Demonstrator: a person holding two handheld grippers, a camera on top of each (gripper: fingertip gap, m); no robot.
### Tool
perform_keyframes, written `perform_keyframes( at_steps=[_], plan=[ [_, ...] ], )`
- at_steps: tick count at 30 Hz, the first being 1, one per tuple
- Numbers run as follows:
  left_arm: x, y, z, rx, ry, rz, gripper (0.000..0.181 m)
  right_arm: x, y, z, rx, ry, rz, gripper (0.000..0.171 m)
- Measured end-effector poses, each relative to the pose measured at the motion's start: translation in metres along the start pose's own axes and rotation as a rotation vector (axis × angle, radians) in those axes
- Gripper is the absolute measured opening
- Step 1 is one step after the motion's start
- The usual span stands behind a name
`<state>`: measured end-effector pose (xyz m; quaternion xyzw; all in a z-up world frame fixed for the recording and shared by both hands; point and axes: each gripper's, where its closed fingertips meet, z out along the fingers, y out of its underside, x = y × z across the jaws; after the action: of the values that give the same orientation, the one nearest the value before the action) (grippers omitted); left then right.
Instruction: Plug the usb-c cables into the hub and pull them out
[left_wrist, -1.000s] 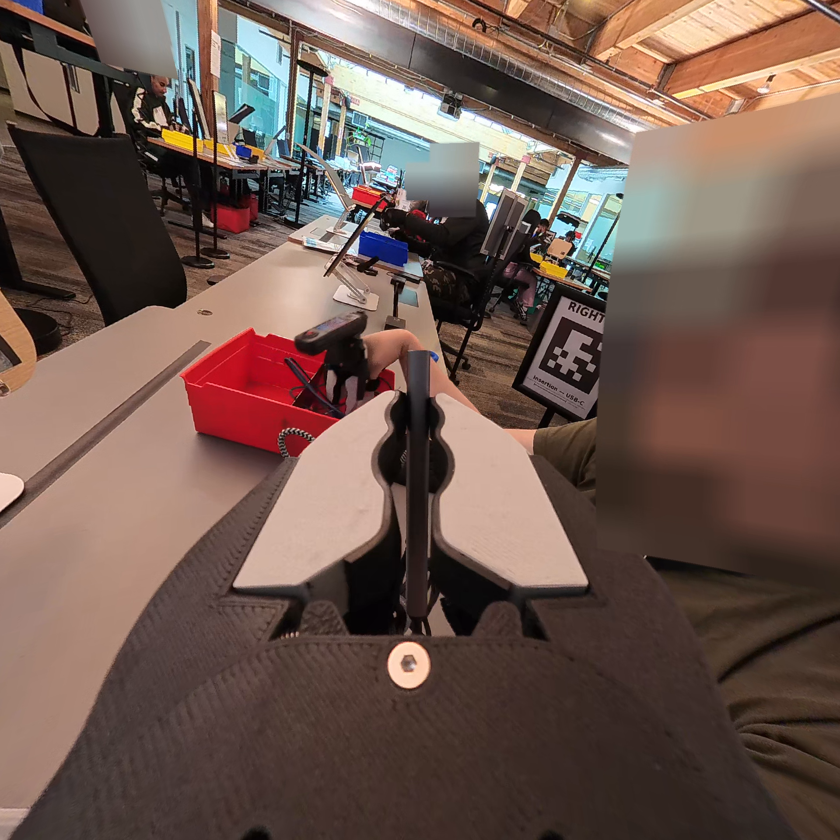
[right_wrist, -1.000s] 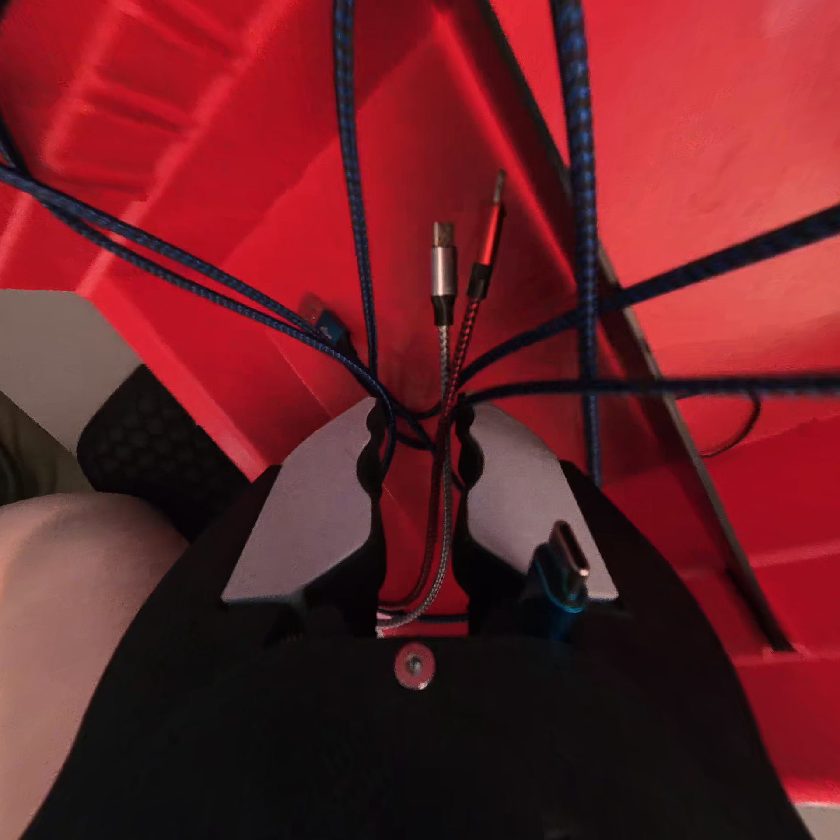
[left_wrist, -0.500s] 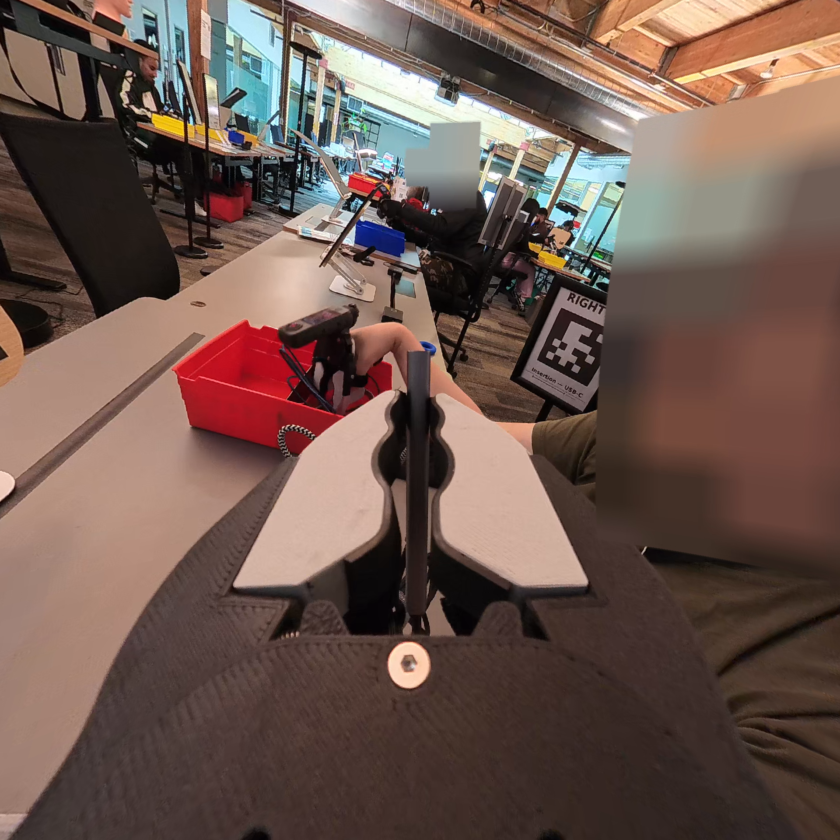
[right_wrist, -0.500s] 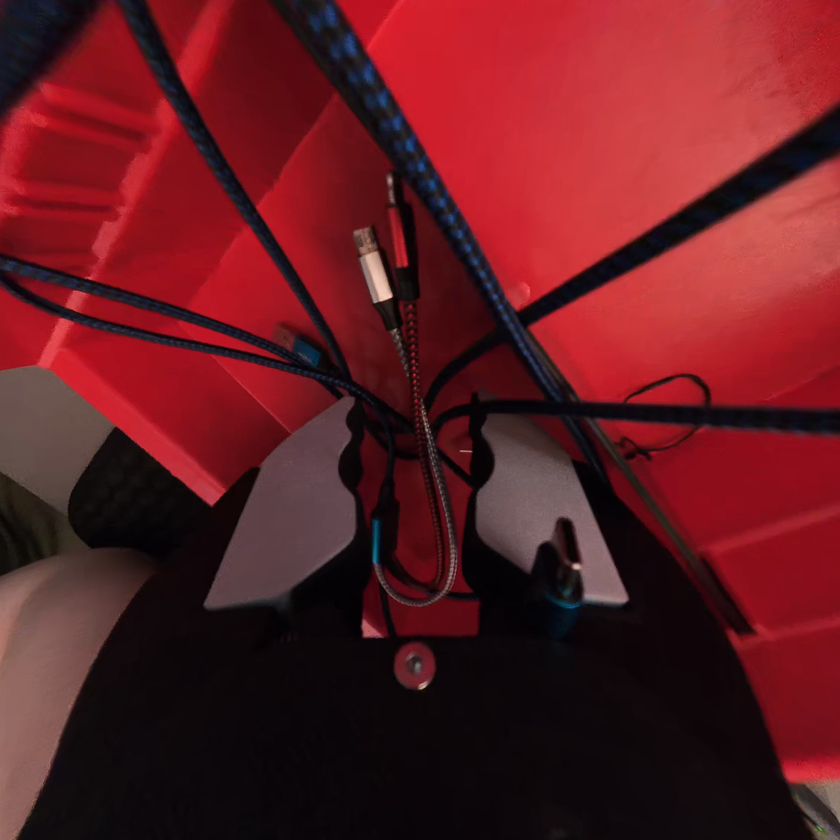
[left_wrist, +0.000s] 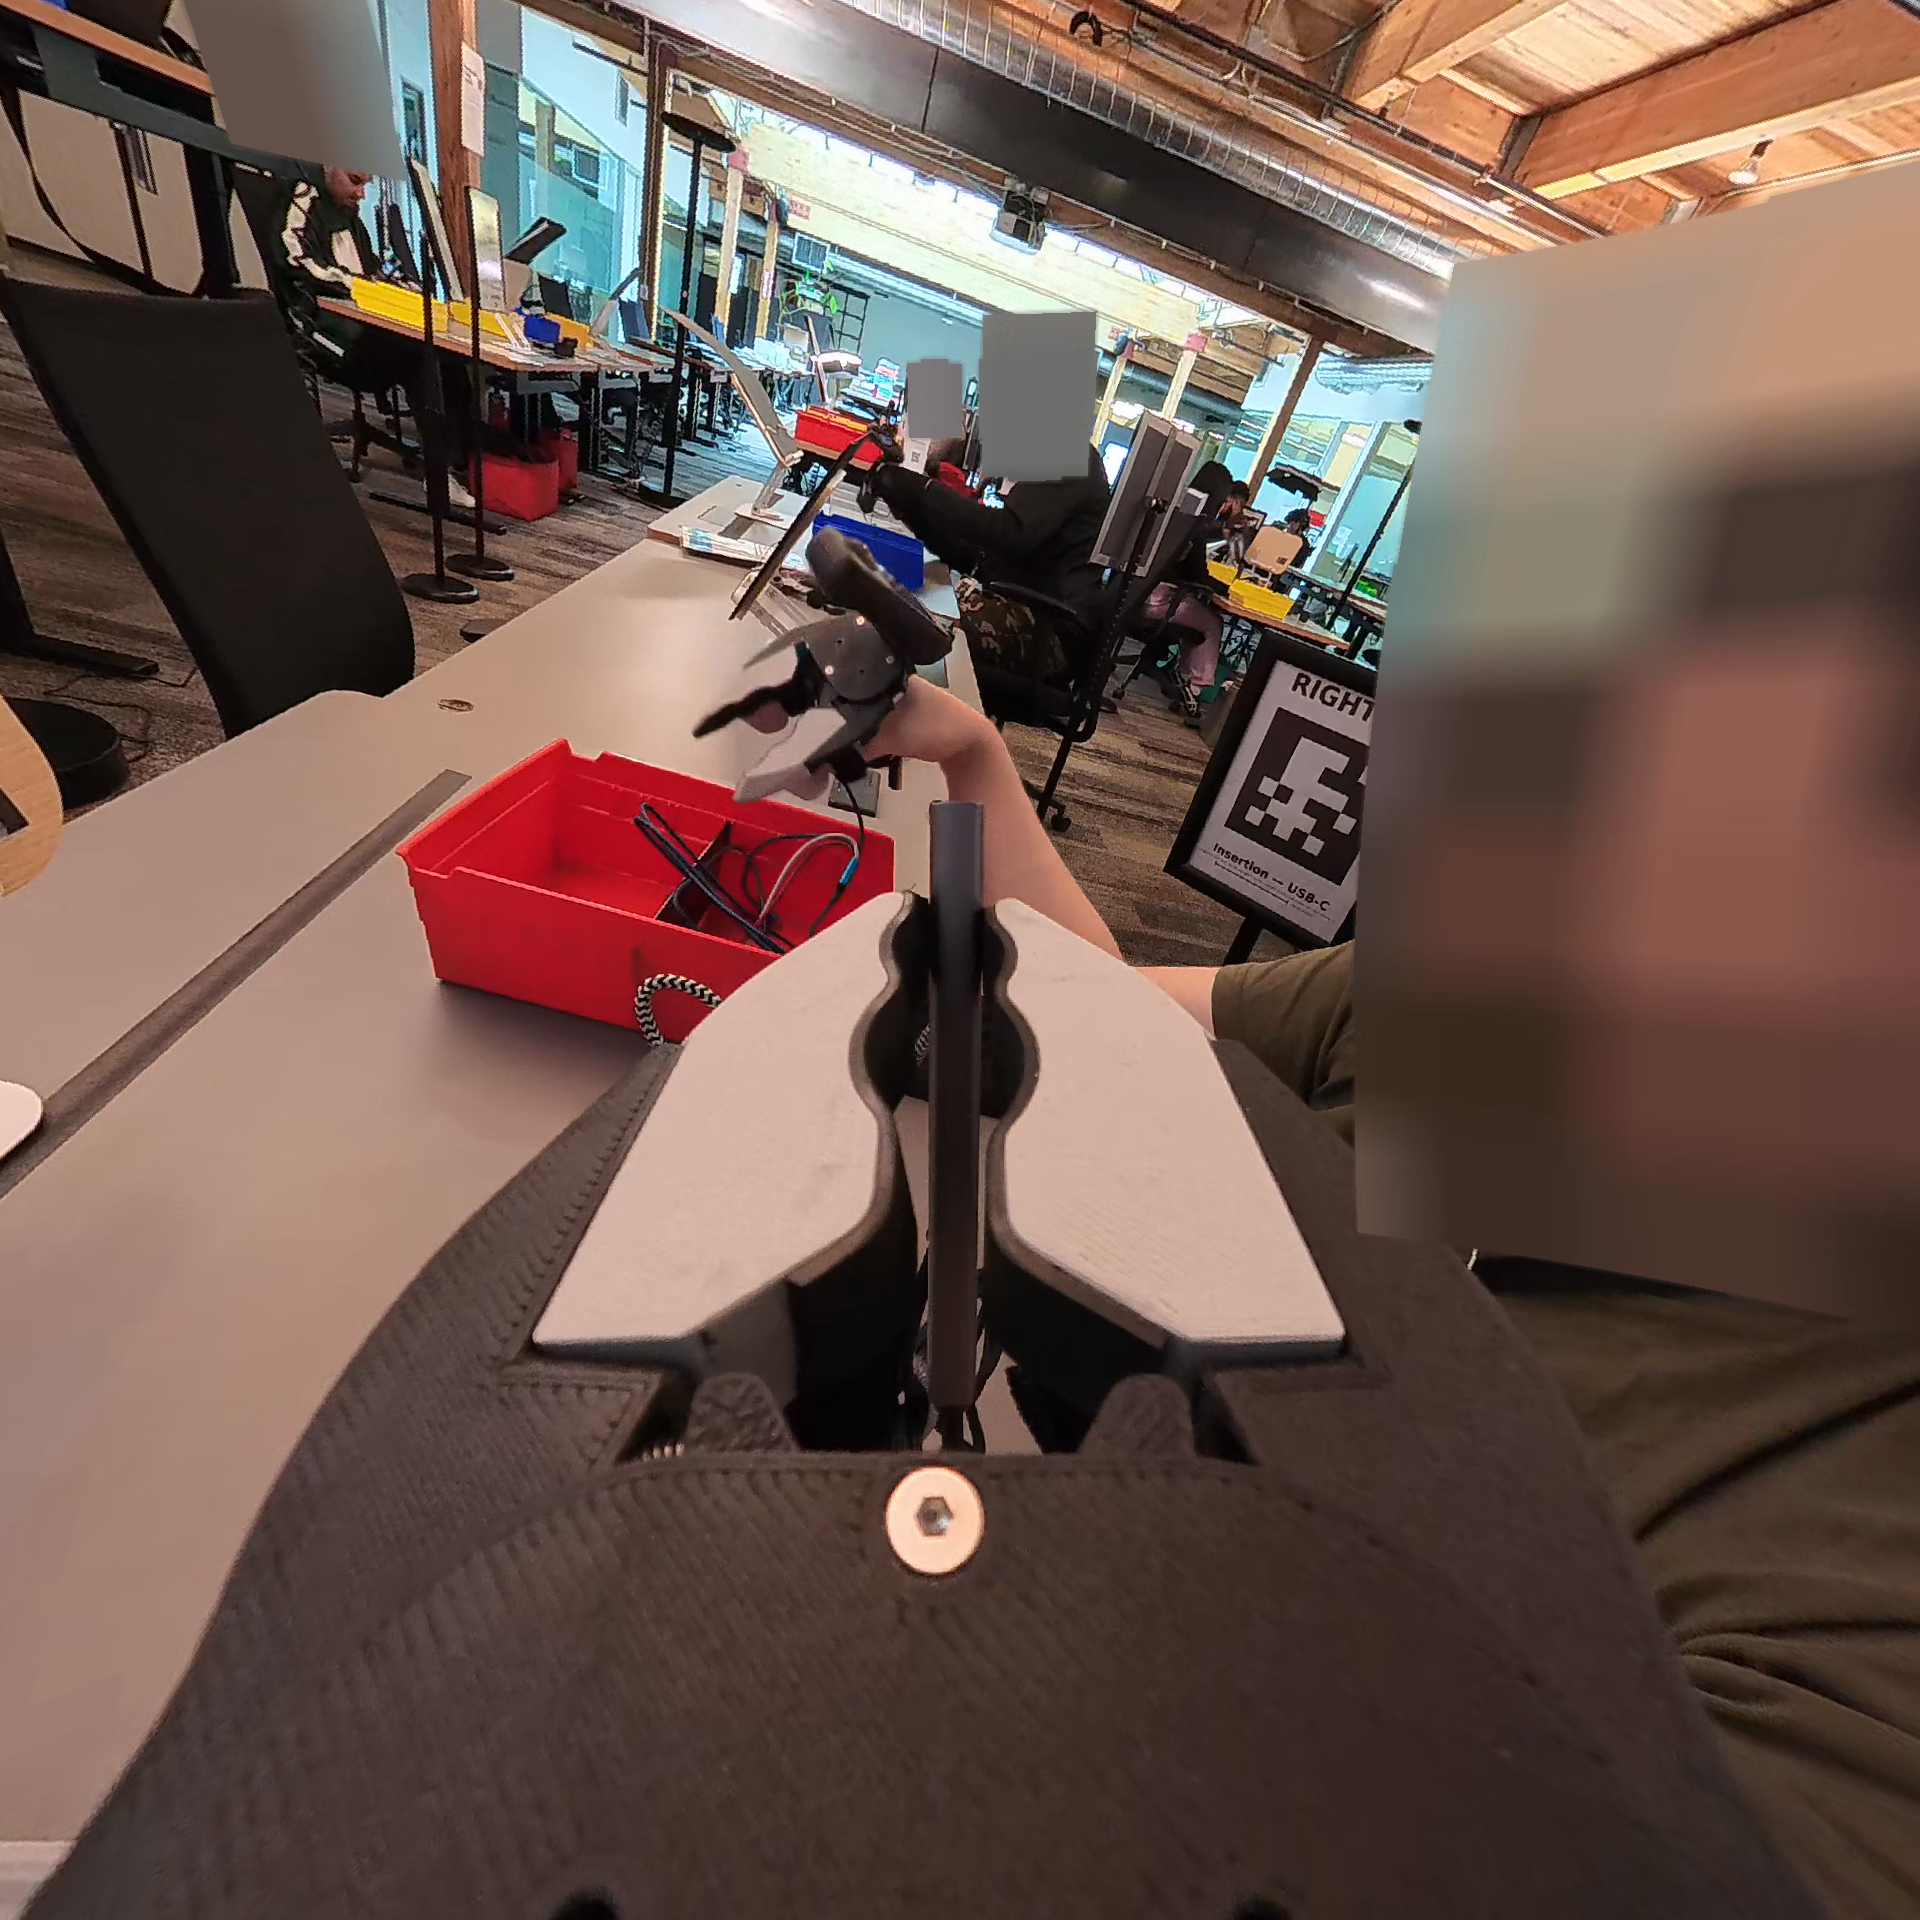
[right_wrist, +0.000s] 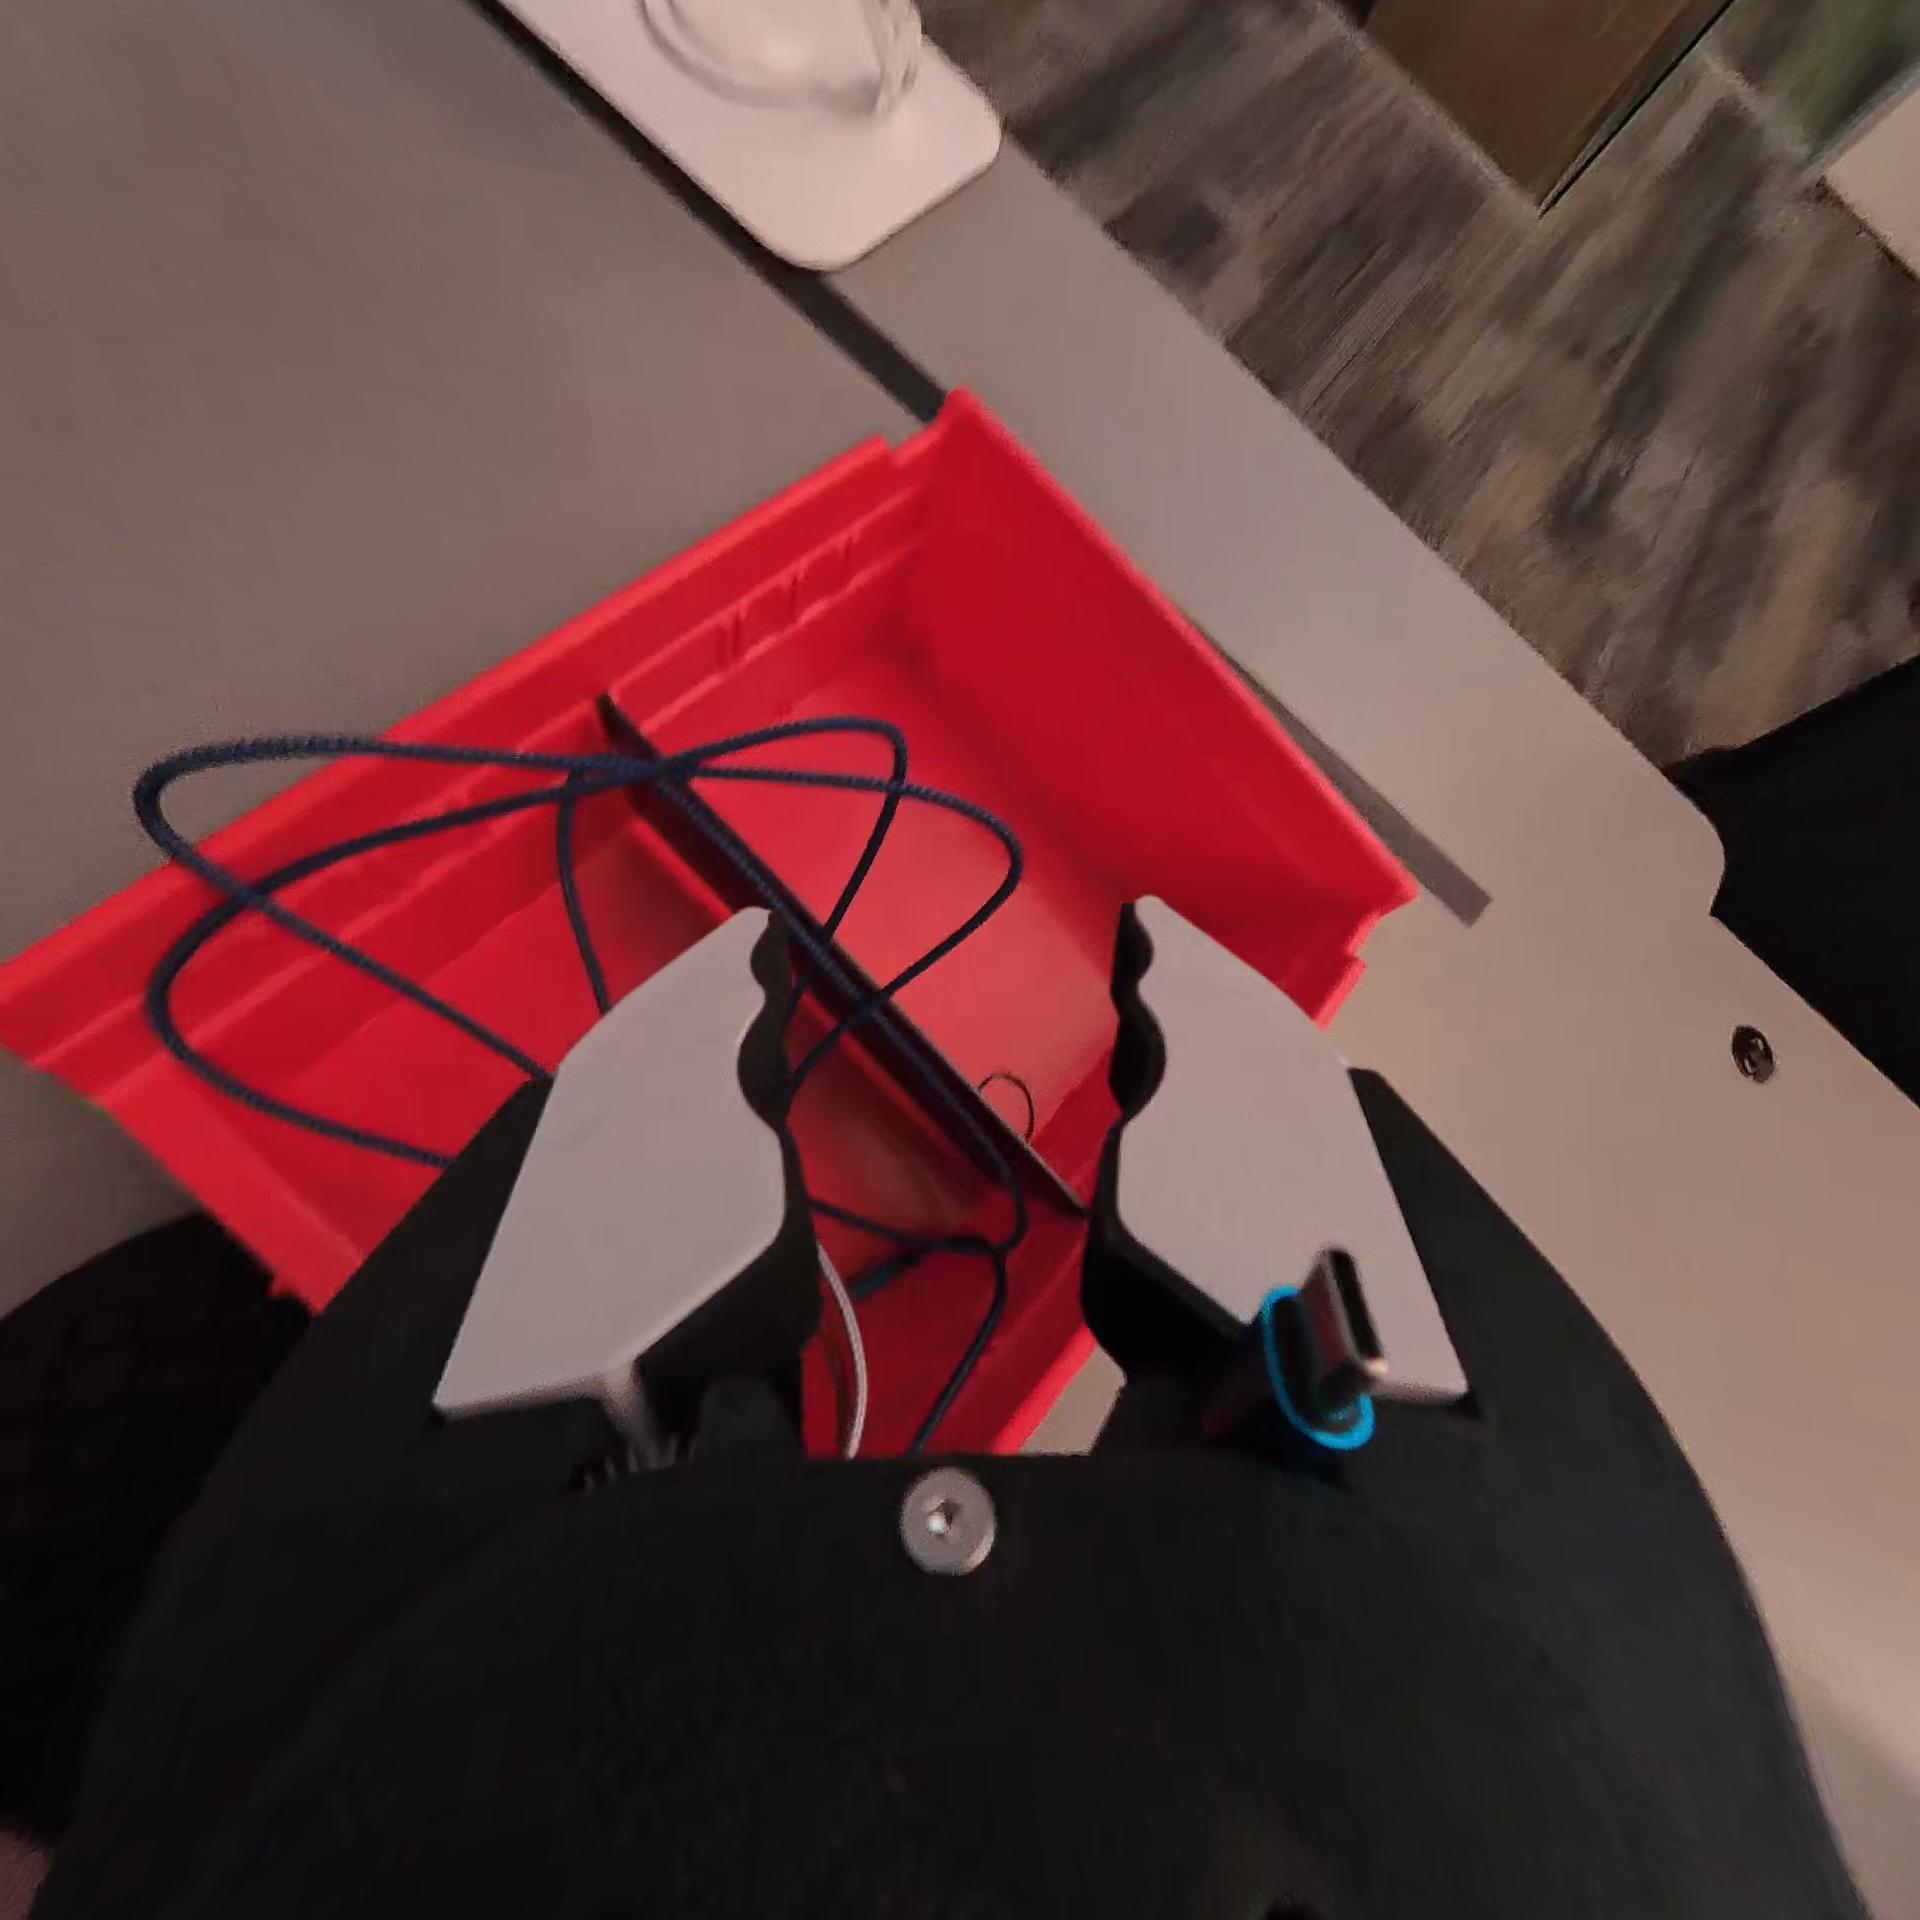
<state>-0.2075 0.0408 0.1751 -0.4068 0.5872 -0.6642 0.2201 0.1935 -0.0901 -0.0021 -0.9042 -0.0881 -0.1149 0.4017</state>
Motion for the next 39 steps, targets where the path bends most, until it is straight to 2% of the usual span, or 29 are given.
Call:
perform_keyframes(
  at_steps=[1,5,9,14,16,22,24,26,28,30,34,37,39],
  plan=[
    [0.0,0.0,0.0,-0.002,0.0,0.001,0.008,0.0,-0.003,0.001,0.025,-0.01,0.017,0.063],
    [0.0,0.002,0.003,-0.013,0.003,0.002,0.008,-0.009,-0.005,0.019,0.008,-0.073,0.025,0.074],
    [-0.002,0.005,0.008,-0.03,0.006,-0.009,0.008,-0.009,-0.013,0.035,-0.052,-0.003,-0.06,0.085],
    [-0.002,0.009,0.012,-0.056,0.008,-0.005,0.008,0.011,-0.038,0.031,0.049,0.112,0.001,0.084],
    [-0.001,0.009,0.013,-0.063,0.009,-0.003,0.008,0.008,-0.026,0.027,0.014,0.052,0.062,0.084],
    [-0.001,0.012,0.015,-0.076,0.014,-0.005,0.008,-0.013,0.065,0.016,-0.318,-0.155,0.23,0.082],
    [-0.002,0.012,0.016,-0.081,0.014,-0.007,0.008,-0.012,0.082,0.012,-0.375,-0.167,0.285,0.081],
    [-0.002,0.014,0.017,-0.087,0.013,-0.008,0.008,-0.005,0.085,0.008,-0.381,-0.145,0.318,0.084],
    [-0.002,0.015,0.018,-0.094,0.013,-0.007,0.008,0.003,0.074,0.004,-0.306,-0.112,0.31,0.086],
    [-0.002,0.016,0.019,-0.101,0.012,-0.007,0.008,0.016,0.065,-0.004,-0.255,-0.031,0.317,0.086],
    [-0.003,0.018,0.02,-0.112,0.014,-0.013,0.008,0.042,0.069,-0.031,-0.267,0.158,0.403,0.088],
    [-0.003,0.019,0.022,-0.121,0.015,-0.014,0.008,0.014,0.074,-0.037,-0.281,0.01,0.488,0.086],
    [-0.004,0.02,0.023,-0.127,0.015,-0.014,0.008,-0.008,0.103,-0.038,-0.469,-0.057,0.509,0.086]
  ],
)
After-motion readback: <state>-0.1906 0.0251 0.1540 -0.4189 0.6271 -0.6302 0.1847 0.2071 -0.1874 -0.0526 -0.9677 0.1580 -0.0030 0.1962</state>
